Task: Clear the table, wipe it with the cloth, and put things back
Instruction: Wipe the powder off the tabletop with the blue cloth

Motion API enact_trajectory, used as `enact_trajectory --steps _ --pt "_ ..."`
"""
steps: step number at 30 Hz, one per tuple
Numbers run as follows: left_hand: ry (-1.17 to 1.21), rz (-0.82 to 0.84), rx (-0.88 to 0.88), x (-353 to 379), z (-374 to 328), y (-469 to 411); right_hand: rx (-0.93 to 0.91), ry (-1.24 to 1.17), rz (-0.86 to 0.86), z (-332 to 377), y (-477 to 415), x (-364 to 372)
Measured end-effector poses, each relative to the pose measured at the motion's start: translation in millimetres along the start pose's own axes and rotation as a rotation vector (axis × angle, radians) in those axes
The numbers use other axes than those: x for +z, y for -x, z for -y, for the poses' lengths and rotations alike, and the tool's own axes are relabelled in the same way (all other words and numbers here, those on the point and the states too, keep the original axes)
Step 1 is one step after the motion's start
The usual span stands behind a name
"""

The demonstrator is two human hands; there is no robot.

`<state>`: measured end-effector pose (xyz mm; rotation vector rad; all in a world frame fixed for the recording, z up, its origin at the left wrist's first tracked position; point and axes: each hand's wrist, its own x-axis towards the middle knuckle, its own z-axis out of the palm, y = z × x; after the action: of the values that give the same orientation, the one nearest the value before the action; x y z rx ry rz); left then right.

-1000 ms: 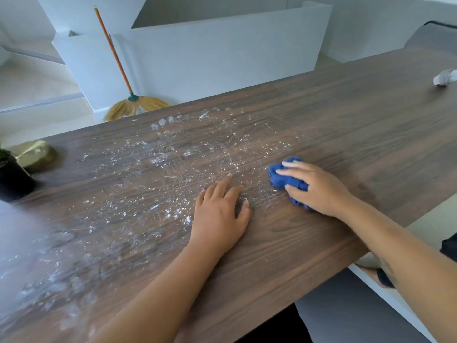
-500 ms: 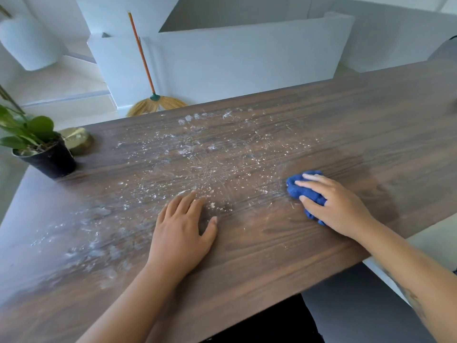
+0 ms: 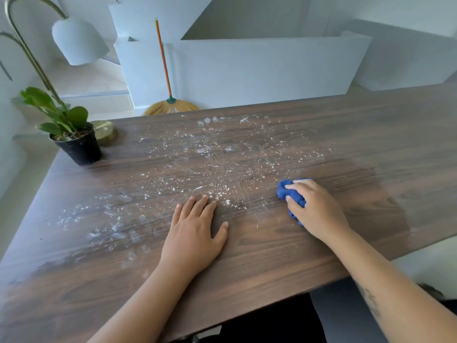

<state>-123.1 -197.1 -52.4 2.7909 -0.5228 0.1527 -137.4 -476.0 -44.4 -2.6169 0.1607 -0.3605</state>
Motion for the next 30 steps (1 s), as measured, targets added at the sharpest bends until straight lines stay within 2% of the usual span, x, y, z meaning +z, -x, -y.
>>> enact_trajectory --steps 3,6,8,10,12,16,18,21,24,26,28,30 --pt "0.005 -0.003 0.003 0.2 0.3 -0.5 -0.193 0.034 0.039 28.9 1.7 16.4" --pt "0.013 -0.006 0.008 0.3 1.5 0.7 -0.311 0.051 0.101 23.1 28.7 5.8" --pt "0.016 -0.010 0.006 0.6 1.7 1.0 -0.293 0.097 0.035 -2.2 28.3 -3.9" --pt "0.010 -0.012 0.009 1.0 1.0 0.6 -0.172 0.150 -0.061 -17.0 6.3 -7.3" --pt "0.010 -0.017 0.006 1.5 0.2 0.5 -0.094 0.199 -0.089 -6.9 -14.7 1.9" --pt "0.024 -0.020 0.011 0.7 -0.2 0.4 -0.237 0.179 0.005 39.0 2.2 22.5" --pt "0.031 -0.015 0.016 -0.4 1.4 1.2 -0.318 0.161 0.057 33.6 23.3 16.4" --pt "0.109 -0.003 0.020 -2.0 5.8 -0.4 -0.237 0.195 -0.004 19.2 27.4 10.3" --pt "0.290 -0.014 -0.003 -7.5 12.0 -2.6 -0.155 0.278 -0.075 45.9 15.3 26.7" --pt "0.367 -0.029 -0.013 -15.5 14.8 -1.2 -0.230 0.273 -0.052 70.2 22.6 38.7" --pt "0.348 -0.038 -0.012 -24.3 20.9 1.9 -0.325 0.260 0.007 72.5 42.3 38.8" --pt "0.301 -0.051 -0.012 -33.4 33.1 6.5 -0.345 0.197 0.080 62.7 56.5 29.7"
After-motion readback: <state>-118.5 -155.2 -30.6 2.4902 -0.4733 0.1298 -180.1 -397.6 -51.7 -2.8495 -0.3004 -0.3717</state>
